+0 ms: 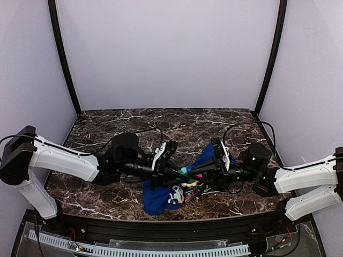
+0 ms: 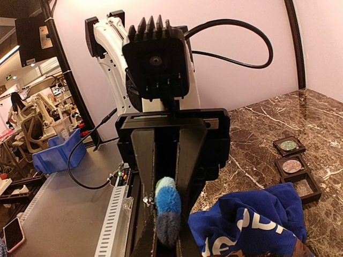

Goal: Remove the brooch from the garment
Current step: Close the brooch onto the crumpled clothing.

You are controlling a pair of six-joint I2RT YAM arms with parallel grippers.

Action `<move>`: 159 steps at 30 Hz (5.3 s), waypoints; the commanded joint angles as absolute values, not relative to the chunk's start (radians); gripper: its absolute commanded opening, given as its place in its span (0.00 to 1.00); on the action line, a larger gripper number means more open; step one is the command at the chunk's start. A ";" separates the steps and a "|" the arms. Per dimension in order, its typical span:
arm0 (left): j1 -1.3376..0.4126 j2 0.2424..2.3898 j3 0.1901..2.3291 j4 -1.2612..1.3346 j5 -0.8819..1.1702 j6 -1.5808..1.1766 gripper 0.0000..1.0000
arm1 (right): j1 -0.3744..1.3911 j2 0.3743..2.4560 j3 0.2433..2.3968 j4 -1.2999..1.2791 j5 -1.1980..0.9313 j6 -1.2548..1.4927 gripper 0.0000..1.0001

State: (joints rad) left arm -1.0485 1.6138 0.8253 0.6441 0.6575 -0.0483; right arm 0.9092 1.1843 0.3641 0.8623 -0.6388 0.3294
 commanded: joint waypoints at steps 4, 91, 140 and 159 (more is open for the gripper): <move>-1.050 1.626 0.868 0.580 0.679 -0.028 0.01 | 0.907 1.206 0.396 0.778 -0.656 0.302 0.00; -1.068 1.614 1.025 0.168 0.599 0.157 0.17 | 0.885 1.286 0.478 0.638 -0.625 0.310 0.00; -1.066 1.555 0.954 0.374 0.458 0.132 0.64 | 0.877 1.159 0.431 0.680 -0.634 0.325 0.00; -1.066 1.552 0.942 0.375 0.529 0.137 0.35 | 0.878 1.141 0.425 0.658 -0.657 0.302 0.00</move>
